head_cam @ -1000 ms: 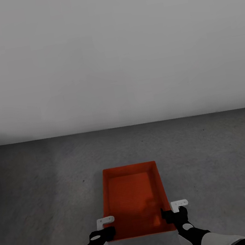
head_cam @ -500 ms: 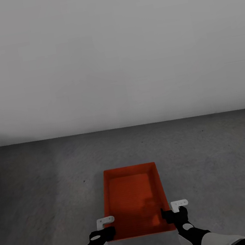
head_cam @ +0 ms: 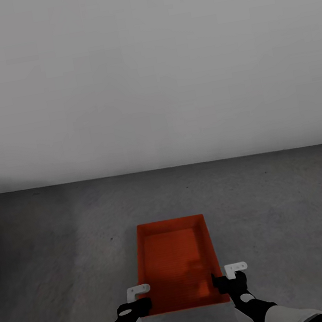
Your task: Move the two storage containers from the living room to the garage. In the garage, place one container on the floor and stack the other container on top of it (either order is fine).
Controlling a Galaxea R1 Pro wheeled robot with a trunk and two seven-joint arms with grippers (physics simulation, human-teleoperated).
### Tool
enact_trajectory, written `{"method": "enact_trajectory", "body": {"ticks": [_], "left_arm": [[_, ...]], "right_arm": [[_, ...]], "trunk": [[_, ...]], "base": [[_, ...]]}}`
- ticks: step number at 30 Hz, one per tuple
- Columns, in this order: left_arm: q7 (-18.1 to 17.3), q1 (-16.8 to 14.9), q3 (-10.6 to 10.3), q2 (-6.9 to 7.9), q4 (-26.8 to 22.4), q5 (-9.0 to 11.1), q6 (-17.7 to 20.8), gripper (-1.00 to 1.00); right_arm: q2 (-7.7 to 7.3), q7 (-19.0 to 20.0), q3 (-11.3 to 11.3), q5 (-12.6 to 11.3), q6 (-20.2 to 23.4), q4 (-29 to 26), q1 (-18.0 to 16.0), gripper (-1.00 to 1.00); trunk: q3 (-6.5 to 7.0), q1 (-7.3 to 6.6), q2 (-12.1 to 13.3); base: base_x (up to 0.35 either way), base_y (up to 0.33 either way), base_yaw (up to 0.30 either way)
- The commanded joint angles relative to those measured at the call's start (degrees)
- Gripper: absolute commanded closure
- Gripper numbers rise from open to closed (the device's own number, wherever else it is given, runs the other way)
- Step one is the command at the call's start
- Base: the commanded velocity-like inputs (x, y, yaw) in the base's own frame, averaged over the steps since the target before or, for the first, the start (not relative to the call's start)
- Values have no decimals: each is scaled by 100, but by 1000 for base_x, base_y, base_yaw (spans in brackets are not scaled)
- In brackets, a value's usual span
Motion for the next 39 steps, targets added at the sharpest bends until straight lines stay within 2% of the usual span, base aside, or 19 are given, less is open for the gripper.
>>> {"method": "enact_trajectory", "body": {"ticks": [1, 9, 15, 39], "left_arm": [[23, -3, -49, 0, 6, 57, -18, -100], [24, -3, -49, -6, 5, 57, -18, -100], [17, -3, -49, 0, 8, 57, -18, -100], [14, -3, -49, 0, 8, 57, -18, -100]], "right_arm": [[4, -13, 49, -50, -22, 10, -5, -100], [11, -19, 49, -60, -29, 11, -5, -100], [7, -20, 49, -218, -30, 11, -5, -100], [15, -30, 49, -237, -30, 11, -5, -100]], "trunk": [[15, -22, 39], [158, -198, 360], [266, -330, 600], [697, -857, 1563]], "base": [[0, 0, 0], [0, 0, 0], [0, 0, 0], [0, 0, 0]]}}
